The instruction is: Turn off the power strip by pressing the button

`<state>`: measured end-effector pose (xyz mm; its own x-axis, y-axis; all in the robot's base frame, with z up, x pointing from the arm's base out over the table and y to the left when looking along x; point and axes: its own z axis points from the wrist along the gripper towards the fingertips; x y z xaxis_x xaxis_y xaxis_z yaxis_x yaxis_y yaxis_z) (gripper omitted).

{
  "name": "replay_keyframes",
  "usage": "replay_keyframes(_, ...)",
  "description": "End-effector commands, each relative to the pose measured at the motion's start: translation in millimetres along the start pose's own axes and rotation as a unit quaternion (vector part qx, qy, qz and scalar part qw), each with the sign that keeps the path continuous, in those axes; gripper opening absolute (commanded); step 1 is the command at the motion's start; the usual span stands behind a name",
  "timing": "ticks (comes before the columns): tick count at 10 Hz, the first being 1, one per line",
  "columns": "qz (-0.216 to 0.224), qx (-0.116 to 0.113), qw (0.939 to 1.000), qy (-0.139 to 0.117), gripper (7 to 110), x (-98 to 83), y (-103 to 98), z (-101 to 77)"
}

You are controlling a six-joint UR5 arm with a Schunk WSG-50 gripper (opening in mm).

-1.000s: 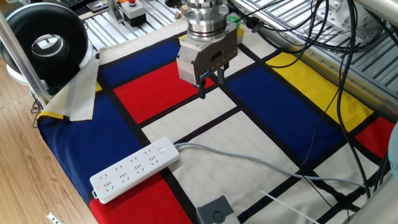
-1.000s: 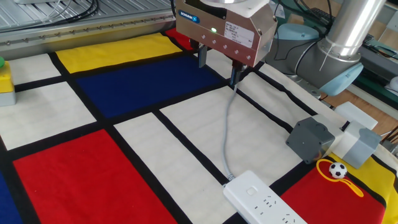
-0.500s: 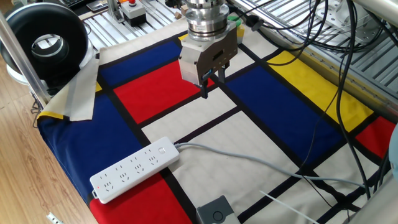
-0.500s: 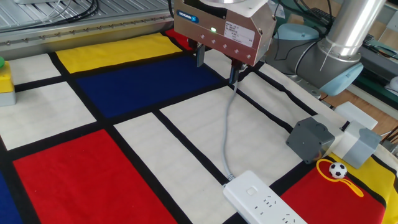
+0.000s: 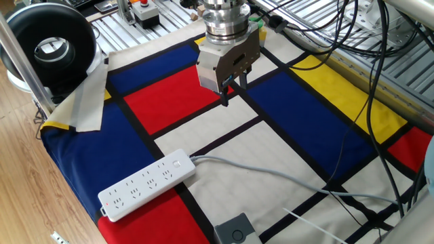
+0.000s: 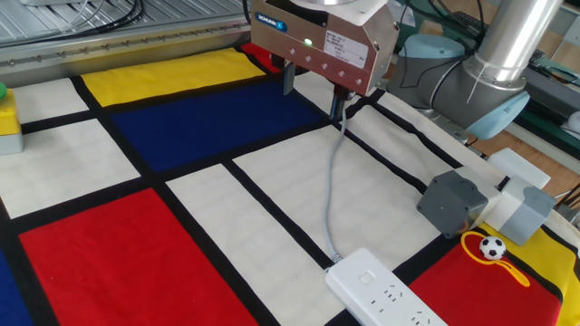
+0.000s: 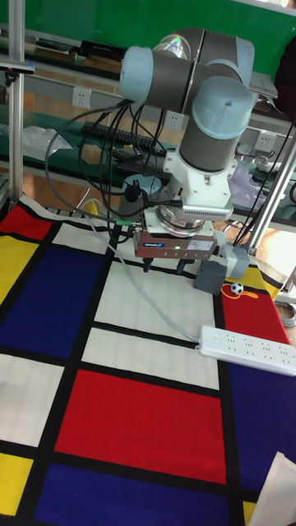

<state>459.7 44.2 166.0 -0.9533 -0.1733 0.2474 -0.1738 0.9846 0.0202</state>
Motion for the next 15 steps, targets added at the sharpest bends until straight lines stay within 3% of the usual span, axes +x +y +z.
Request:
replay_keyframes(1, 0.001, -0.002, 1.0, 0.0, 66, 0.2, 0.7, -1.2)
replay_keyframes(3, 0.009, -0.001, 1.0, 0.003, 66, -2.2, 3.2, 3.0)
replay_keyframes(7, 0.027, 0.002, 0.9996, -0.001, 66, -31.5, 27.5, 33.8)
replay_keyframes(11, 0.115, -0.018, 0.9932, -0.009, 66, -63.3, 95.3, 56.4)
replay_keyframes(12, 0.136, -0.025, 0.9903, -0.009, 88, -69.5, 111.2, 60.9)
replay_keyframes(15, 0.15, -0.011, 0.9887, -0.007, 88, -81.7, 119.0, 69.2)
